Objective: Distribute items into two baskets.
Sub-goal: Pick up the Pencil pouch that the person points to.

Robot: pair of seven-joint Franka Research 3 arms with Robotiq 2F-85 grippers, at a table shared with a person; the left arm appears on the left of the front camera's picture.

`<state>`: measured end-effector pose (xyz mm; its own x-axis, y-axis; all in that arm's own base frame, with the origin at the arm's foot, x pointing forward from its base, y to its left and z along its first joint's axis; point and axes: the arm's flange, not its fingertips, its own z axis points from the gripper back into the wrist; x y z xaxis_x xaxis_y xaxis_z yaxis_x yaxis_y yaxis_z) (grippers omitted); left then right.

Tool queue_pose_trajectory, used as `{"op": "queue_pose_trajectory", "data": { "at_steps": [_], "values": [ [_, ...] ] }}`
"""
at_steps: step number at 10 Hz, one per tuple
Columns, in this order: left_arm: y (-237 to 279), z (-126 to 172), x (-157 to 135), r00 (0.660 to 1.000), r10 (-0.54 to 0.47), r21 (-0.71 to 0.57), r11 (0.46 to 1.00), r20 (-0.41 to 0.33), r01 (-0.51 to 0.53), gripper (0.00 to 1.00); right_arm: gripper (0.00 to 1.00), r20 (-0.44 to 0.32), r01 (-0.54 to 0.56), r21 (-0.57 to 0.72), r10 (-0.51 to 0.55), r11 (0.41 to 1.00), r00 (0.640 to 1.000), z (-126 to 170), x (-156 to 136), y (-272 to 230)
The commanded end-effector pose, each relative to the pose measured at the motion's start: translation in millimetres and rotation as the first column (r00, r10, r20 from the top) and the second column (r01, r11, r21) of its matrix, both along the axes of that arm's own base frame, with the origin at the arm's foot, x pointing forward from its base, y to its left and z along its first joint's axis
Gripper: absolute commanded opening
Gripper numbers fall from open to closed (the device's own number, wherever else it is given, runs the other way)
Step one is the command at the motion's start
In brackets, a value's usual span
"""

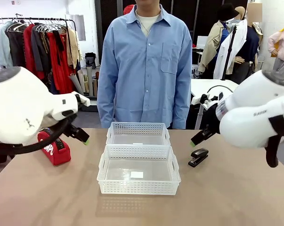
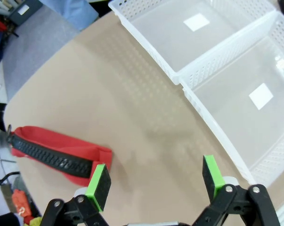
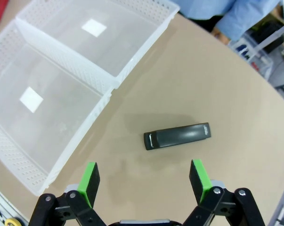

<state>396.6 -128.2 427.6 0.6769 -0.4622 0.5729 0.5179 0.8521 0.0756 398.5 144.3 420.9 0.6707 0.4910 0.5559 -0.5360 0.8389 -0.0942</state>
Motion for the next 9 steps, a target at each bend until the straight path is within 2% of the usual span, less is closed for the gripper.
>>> {"op": "queue_pose_trajectory", "data": {
  "at_steps": [1, 4, 7, 9],
  "values": [
    [34.5, 34.1, -5.7, 0.999, -0.020, -0.059, 0.998, -0.029, 0.018, 1.00, 1.00, -0.039, -0.044, 0.052, 0.046, 0.998, 0.998, 21.8, 9.9, -22.9],
    [84.8, 82.1, -1.5, 0.998, -0.034, -0.116, 0.993, -0.057, 0.027, 1.00, 1.00, -0.042, -0.042, 0.108, 0.047, 0.993, 0.998, 54.7, 27.0, -59.5],
    [130.5, 111.5, 1.2, 0.993, -0.085, -0.166, 0.983, -0.076, 0.072, 1.00, 1.00, -0.049, -0.010, 0.171, 0.019, 0.985, 0.999, 79.7, 37.7, -107.3],
    [163.6, 124.8, -6.6, 0.989, -0.135, -0.188, 0.975, -0.066, 0.120, 1.00, 1.00, -0.099, 0.007, 0.265, 0.021, 0.964, 0.995, 91.5, 42.4, -147.3]
  ]
}}
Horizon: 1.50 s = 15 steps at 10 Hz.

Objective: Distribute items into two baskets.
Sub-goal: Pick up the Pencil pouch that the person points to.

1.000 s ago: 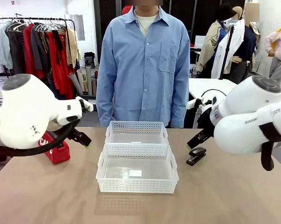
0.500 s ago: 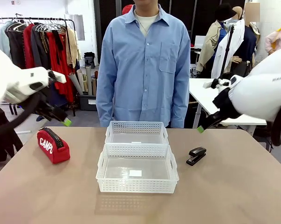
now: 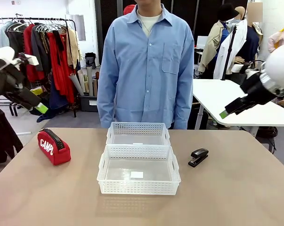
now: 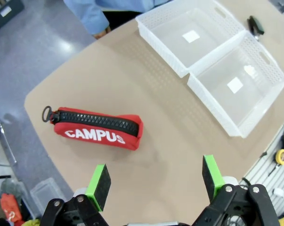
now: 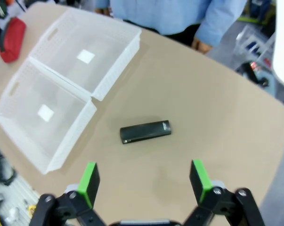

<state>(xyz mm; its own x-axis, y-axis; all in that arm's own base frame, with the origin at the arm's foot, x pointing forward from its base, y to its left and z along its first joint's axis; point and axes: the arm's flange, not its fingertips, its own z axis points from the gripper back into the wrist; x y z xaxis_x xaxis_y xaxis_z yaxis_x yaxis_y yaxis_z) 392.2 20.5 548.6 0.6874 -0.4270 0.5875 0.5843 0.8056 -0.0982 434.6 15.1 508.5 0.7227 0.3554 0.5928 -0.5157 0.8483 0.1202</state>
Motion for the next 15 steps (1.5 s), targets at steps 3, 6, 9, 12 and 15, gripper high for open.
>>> {"op": "queue_pose_trajectory", "data": {
  "at_steps": [3, 6, 9, 12, 15],
  "values": [
    [52.1, 7.1, -30.0, 0.991, -0.120, -0.052, 0.991, 0.060, 0.124, 1.00, 1.00, -0.024, -0.018, 0.157, 0.022, 0.987, 0.999, 15.5, -4.1, -62.7],
    [85.0, 4.9, -60.7, 0.985, -0.086, -0.097, 0.990, 0.147, 0.101, 1.00, 1.00, 0.011, 0.023, 0.245, -0.027, 0.969, 1.000, 18.6, -20.4, -103.1],
    [95.7, 6.9, -82.4, 0.975, -0.039, -0.110, 0.992, 0.217, 0.064, 1.00, 1.00, 0.033, 0.037, 0.286, -0.048, 0.958, 0.998, 16.5, -36.6, -125.9],
    [98.2, 12.1, -84.6, 0.967, -0.034, -0.153, 0.985, 0.254, 0.075, 1.00, 1.00, 0.048, 0.052, 0.298, -0.069, 0.953, 0.996, 15.5, -48.8, -139.4],
    [99.5, 12.8, -84.8, 0.963, -0.046, -0.181, 0.979, 0.266, 0.097, 1.00, 1.00, 0.054, 0.049, 0.323, -0.071, 0.945, 0.996, 16.1, -51.0, -143.3]
  ]
}}
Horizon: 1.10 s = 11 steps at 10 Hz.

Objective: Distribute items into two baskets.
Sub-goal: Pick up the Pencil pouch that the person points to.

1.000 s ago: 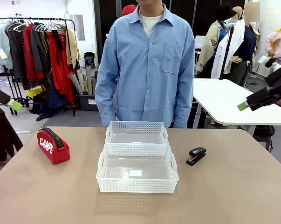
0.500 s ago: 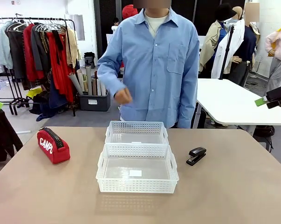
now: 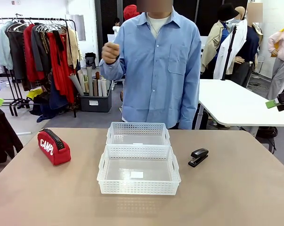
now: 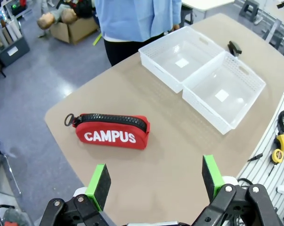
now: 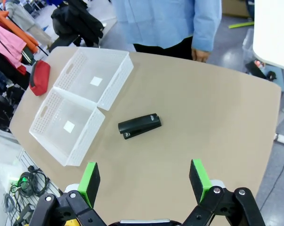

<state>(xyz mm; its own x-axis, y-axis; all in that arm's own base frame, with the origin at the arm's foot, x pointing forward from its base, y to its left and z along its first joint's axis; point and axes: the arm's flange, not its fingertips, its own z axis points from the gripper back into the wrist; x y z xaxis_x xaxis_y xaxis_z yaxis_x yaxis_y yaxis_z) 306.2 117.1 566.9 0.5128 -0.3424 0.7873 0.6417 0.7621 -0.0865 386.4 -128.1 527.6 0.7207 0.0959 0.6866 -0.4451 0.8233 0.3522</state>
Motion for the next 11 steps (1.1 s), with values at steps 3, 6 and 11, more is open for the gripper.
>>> {"op": "queue_pose_trajectory", "data": {
  "at_steps": [3, 6, 11],
  "values": [
    [0.8, -4.1, 1.3, 0.997, -0.047, -0.048, 0.998, 0.059, 0.049, 1.00, 1.00, 0.028, -0.031, 0.035, 0.030, 0.999, 0.999, -1.9, -1.7, 0.6],
    [-0.7, 0.0, 0.9, 1.000, -0.021, -0.028, 0.999, 0.022, 0.022, 1.00, 1.00, -0.002, -0.009, 0.019, 0.009, 1.000, 1.000, -0.2, -0.5, 2.3],
    [-0.7, 0.0, 0.9, 1.000, -0.021, -0.028, 0.999, 0.022, 0.022, 1.00, 1.00, -0.002, -0.009, 0.019, 0.009, 1.000, 1.000, -0.2, -0.5, 2.3]
  ]
}}
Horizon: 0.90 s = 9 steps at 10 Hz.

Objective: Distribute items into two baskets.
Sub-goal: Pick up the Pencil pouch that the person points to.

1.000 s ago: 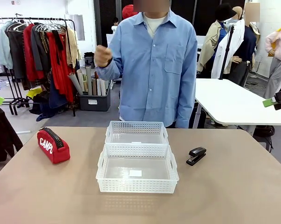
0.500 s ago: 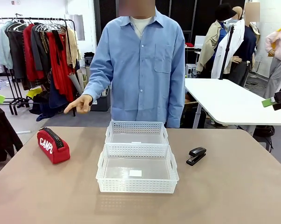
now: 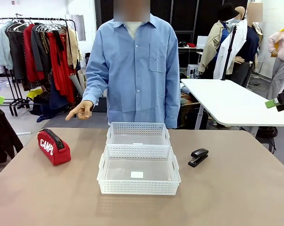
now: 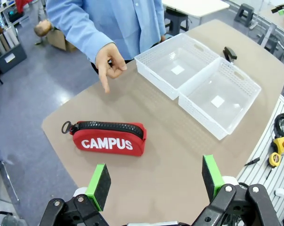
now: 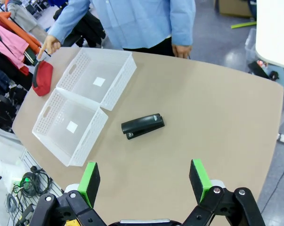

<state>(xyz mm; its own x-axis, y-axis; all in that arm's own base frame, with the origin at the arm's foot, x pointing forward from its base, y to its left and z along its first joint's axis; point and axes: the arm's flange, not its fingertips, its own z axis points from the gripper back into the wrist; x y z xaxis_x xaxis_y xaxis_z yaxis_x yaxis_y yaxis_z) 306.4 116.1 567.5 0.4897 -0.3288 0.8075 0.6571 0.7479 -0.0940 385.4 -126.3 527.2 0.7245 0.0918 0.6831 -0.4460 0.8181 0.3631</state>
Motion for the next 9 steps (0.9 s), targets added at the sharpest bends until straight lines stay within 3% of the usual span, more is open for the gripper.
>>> {"op": "queue_pose_trajectory", "data": {
  "at_steps": [1, 6, 9],
  "values": [
    [0.3, -0.6, 0.6, 1.000, -0.003, 0.000, 1.000, 0.001, 0.003, 1.00, 1.00, 0.004, -0.005, 0.009, 0.005, 1.000, 1.000, 0.2, 0.4, 0.4],
    [0.0, 0.0, 0.0, 1.000, 0.000, 0.000, 1.000, 0.000, 0.000, 1.00, 1.00, 0.004, -0.005, 0.009, 0.005, 1.000, 1.000, 0.2, 0.4, 0.4],
    [-6.7, 3.0, 44.0, 0.987, 0.070, 0.013, 0.998, -0.146, -0.069, 1.00, 1.00, 0.004, -0.005, 0.009, 0.005, 1.000, 1.000, 0.2, 0.4, 0.4]
  ]
}}
